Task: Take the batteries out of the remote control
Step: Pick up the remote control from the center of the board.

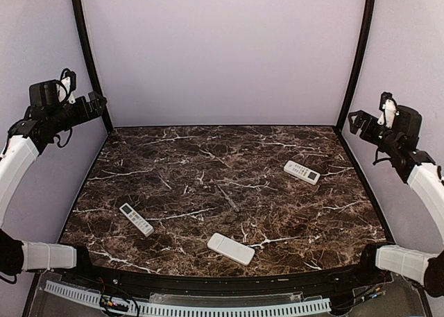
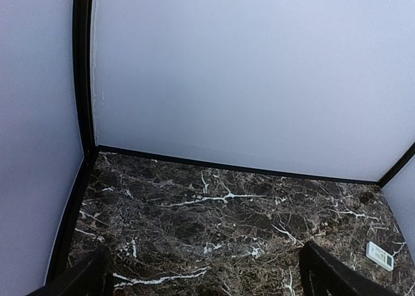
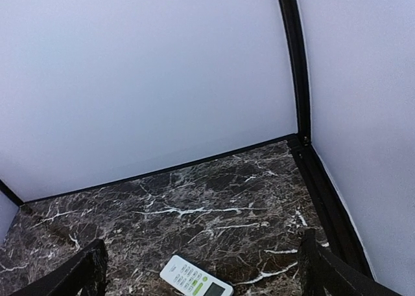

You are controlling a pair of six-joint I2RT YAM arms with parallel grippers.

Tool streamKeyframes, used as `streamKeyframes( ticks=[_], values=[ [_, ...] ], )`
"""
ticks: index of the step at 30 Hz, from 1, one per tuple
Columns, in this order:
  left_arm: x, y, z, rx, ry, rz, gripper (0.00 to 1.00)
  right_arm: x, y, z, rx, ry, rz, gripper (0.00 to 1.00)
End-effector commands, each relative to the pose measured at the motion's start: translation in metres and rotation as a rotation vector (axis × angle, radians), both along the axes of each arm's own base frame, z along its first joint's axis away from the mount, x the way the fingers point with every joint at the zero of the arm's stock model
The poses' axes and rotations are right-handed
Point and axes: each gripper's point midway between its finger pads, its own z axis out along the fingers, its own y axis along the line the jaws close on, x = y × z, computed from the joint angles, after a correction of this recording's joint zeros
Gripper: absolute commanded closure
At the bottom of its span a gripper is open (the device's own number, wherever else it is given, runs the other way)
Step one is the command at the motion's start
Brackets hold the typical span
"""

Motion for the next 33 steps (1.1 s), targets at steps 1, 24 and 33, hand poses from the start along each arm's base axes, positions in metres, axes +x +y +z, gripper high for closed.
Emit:
streamKeyframes(
  ticks=[1,24,33],
  values=[
    [0.003,-0.017,-0.023,0.007,0.029,-0.109,0.01,-0.001,0.052,-0.014,0.015,0.093,0.256,0.02],
    [0.015,-0.002,-0.034,-0.129,0.013,-0.158,0.05,0.054,0.079,-0.2,-0.035,0.748,0.264,0.01],
    [0.027,-0.008,-0.076,-0.168,0.177,-0.203,0.05,0.095,0.086,-0.231,-0.052,0.805,0.355,0.09]
  ],
)
